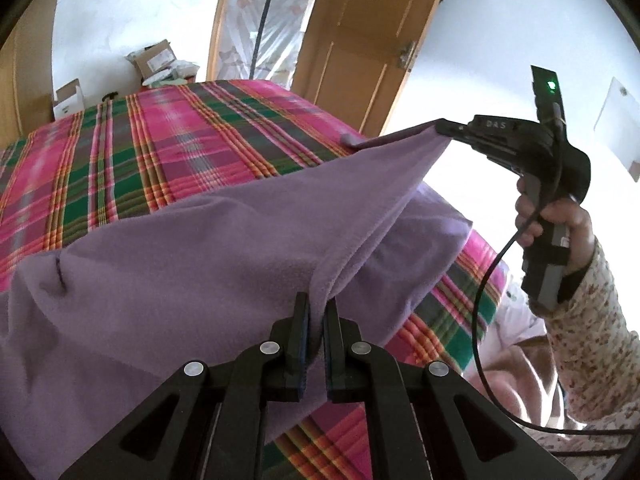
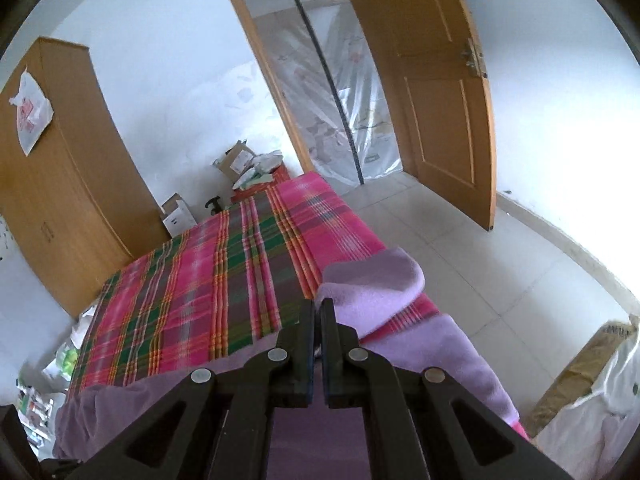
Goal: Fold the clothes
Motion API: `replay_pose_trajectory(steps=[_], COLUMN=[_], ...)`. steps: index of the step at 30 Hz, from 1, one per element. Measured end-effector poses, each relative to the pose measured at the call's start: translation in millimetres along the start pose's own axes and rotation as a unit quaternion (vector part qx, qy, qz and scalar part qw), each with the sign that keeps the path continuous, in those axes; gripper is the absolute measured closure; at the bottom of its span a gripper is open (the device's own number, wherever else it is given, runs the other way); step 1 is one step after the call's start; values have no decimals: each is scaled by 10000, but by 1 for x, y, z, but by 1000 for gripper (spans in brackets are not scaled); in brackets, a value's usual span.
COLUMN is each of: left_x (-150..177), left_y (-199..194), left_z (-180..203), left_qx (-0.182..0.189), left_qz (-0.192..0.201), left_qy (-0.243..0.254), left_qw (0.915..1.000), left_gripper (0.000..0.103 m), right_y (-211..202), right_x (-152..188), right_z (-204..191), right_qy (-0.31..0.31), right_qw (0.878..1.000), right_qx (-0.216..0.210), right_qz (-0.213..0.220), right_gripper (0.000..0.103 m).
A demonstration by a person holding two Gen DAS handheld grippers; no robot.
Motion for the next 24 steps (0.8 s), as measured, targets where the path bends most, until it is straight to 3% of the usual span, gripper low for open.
replay_pose_trajectory(steps=[11, 18, 24], left_x=[27, 36, 45], left_y=[26, 25, 11], left_z=[1, 1, 2], left_qx=[-24, 34, 287], left_qz=[-449, -447, -363], left_qy=[7, -147, -126], left_qw=[9990, 9989, 9988], left_gripper=[97, 95, 86], right_y=[3, 7, 10], right_x=[45, 58, 69], right_z=[38, 50, 59], right_qy=[256, 362, 448], right_qw=[9993, 9987, 9980], right_qx=[197, 221, 241], right_qz=[-181, -291, -380], right_gripper=[100, 100, 100])
Point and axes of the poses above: each gripper's, at about its wrist camera, not at the fingertips, and y roughly the way its jaws point, z to its right, x to its underside, the point moved 3 cm from there along y, roughly the way its jaws point, and after that the axes turned 8 degrees about x, right-handed, at the moved point
